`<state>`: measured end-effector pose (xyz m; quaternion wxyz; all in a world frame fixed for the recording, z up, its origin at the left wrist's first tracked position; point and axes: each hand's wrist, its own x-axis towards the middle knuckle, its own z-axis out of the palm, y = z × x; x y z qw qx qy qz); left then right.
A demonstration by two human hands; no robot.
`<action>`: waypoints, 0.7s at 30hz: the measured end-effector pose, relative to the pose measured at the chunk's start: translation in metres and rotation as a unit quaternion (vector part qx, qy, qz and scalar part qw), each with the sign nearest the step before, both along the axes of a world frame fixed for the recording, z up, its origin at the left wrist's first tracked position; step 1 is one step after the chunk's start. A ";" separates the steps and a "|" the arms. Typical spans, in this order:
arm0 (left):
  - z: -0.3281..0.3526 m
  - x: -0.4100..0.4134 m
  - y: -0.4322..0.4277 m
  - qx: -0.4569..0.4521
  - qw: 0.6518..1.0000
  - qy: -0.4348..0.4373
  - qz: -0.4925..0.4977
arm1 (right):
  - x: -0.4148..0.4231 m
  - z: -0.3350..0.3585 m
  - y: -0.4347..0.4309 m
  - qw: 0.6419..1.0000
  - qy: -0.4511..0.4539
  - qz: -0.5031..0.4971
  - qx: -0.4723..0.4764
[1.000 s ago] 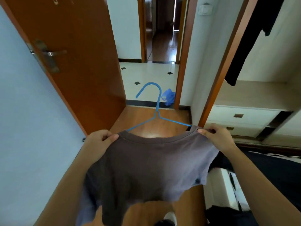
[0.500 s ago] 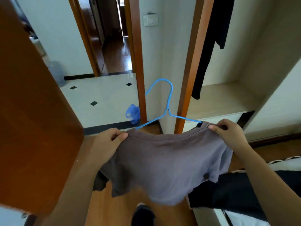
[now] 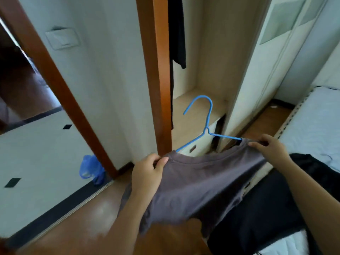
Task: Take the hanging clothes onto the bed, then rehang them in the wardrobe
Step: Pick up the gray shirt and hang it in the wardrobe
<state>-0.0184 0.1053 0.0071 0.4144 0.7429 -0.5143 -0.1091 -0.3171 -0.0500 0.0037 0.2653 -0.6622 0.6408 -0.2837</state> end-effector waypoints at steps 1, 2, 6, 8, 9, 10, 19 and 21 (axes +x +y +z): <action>-0.002 -0.007 -0.018 -0.009 1.000 -0.007 -0.021 | -0.010 -0.001 -0.008 1.000 -0.001 -0.020 0.003; -0.003 -0.015 -0.037 -0.018 0.999 -0.013 -0.038 | -0.022 -0.003 -0.018 0.999 0.001 -0.041 0.002; 0.002 -0.047 -0.112 -0.049 0.995 -0.039 -0.083 | -0.062 -0.002 -0.066 0.994 0.001 -0.104 -0.031; 0.008 -0.060 -0.152 -0.056 0.993 -0.029 -0.100 | -0.077 0.004 -0.092 0.990 -0.001 -0.126 -0.054; 0.011 -0.065 -0.175 -0.059 0.992 -0.025 -0.109 | -0.085 0.009 -0.105 0.988 0.000 -0.140 -0.066; 0.015 -0.070 -0.198 -0.064 0.991 -0.025 -0.116 | -0.094 0.014 -0.118 0.985 0.001 -0.153 -0.074; 0.064 -0.103 -0.370 -0.149 0.972 -0.100 -0.155 | -0.143 0.057 -0.199 0.976 0.059 -0.192 -0.088; 0.076 -0.104 -0.396 -0.136 0.973 -0.116 -0.147 | -0.144 0.067 -0.206 0.977 0.087 -0.180 -0.074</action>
